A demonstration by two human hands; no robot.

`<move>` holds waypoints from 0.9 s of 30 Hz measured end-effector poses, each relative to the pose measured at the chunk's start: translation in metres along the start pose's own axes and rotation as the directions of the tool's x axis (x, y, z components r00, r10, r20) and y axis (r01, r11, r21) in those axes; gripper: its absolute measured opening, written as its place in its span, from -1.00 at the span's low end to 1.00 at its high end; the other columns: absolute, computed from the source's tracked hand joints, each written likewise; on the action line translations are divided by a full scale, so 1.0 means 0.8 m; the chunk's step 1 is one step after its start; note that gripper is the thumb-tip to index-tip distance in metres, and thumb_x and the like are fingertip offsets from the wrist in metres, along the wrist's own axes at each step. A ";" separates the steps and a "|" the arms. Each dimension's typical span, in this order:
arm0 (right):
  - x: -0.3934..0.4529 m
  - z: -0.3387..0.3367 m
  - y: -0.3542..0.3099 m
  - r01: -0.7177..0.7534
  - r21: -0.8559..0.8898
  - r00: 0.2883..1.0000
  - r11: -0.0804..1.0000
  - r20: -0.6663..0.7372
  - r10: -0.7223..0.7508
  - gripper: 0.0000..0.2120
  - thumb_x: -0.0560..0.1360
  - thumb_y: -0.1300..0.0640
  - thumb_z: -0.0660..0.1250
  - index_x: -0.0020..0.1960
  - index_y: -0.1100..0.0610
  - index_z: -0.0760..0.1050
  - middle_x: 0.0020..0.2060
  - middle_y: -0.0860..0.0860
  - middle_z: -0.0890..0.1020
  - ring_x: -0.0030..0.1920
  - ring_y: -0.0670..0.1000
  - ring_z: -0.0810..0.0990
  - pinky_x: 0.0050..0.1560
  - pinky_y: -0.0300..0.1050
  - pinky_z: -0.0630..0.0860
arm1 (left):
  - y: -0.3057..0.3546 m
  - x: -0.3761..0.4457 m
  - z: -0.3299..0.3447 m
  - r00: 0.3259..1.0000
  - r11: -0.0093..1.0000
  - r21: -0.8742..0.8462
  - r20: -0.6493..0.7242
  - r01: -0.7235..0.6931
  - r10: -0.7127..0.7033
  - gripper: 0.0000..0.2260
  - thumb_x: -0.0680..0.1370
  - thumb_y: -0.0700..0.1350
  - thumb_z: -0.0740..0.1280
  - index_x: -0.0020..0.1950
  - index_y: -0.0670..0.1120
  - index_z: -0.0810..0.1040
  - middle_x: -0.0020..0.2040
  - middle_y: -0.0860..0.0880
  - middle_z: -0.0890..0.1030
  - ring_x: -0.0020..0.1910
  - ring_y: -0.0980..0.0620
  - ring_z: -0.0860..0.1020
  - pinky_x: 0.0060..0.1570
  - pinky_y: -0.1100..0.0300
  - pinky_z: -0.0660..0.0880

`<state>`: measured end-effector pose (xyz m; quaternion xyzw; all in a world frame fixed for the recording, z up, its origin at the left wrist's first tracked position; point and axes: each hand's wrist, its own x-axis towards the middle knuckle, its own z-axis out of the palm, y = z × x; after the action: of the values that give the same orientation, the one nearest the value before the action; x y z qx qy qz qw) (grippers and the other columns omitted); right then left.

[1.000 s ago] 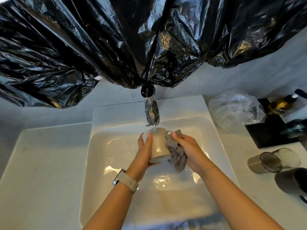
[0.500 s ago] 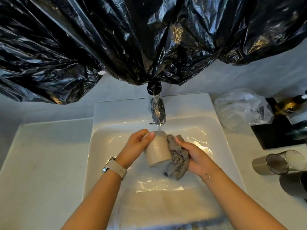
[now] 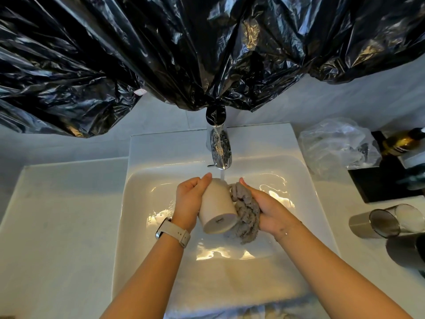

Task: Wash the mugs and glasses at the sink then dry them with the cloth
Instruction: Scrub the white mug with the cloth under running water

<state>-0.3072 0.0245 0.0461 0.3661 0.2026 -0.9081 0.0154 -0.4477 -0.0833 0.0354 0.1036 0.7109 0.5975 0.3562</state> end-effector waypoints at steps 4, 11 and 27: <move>-0.006 -0.004 0.001 0.088 -0.114 0.996 0.990 -0.019 -0.090 -0.67 0.51 0.08 0.31 0.17 0.27 0.58 0.13 0.27 0.63 0.13 0.23 0.62 0.15 0.15 0.56 | 0.000 0.004 -0.001 0.999 0.998 -0.051 -0.028 0.036 -0.037 -0.57 0.54 0.01 0.43 -0.42 -0.08 0.31 -0.41 -0.09 0.34 -0.35 -0.05 0.38 -0.29 0.10 0.37; 0.011 0.013 0.004 0.105 -0.530 0.886 0.841 -0.334 -0.321 -0.66 0.58 -0.04 0.31 0.12 0.23 0.62 -0.05 0.16 0.71 -0.04 0.11 0.69 -0.07 -0.11 0.61 | -0.007 -0.007 0.008 0.983 0.957 0.230 -0.008 -0.177 0.183 -0.54 0.56 0.00 0.40 -0.46 -0.06 0.29 -0.50 0.04 0.31 -0.46 0.06 0.31 -0.34 0.13 0.29; 0.024 0.004 -0.030 -0.109 -0.657 0.946 0.746 -0.300 -0.126 -0.40 0.47 -0.28 0.32 0.18 0.23 0.57 0.05 0.21 0.68 0.09 0.22 0.64 0.23 0.16 0.53 | -0.003 -0.016 0.004 0.992 0.991 0.097 0.085 -0.097 0.089 -0.56 0.62 0.01 0.30 -0.37 -0.20 0.37 -0.40 -0.12 0.36 -0.38 0.02 0.36 -0.33 0.18 0.33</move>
<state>-0.3275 0.0479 0.0443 0.4799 0.5143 -0.7027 0.1069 -0.4361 -0.0890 0.0380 0.1785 0.7197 0.5721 0.3506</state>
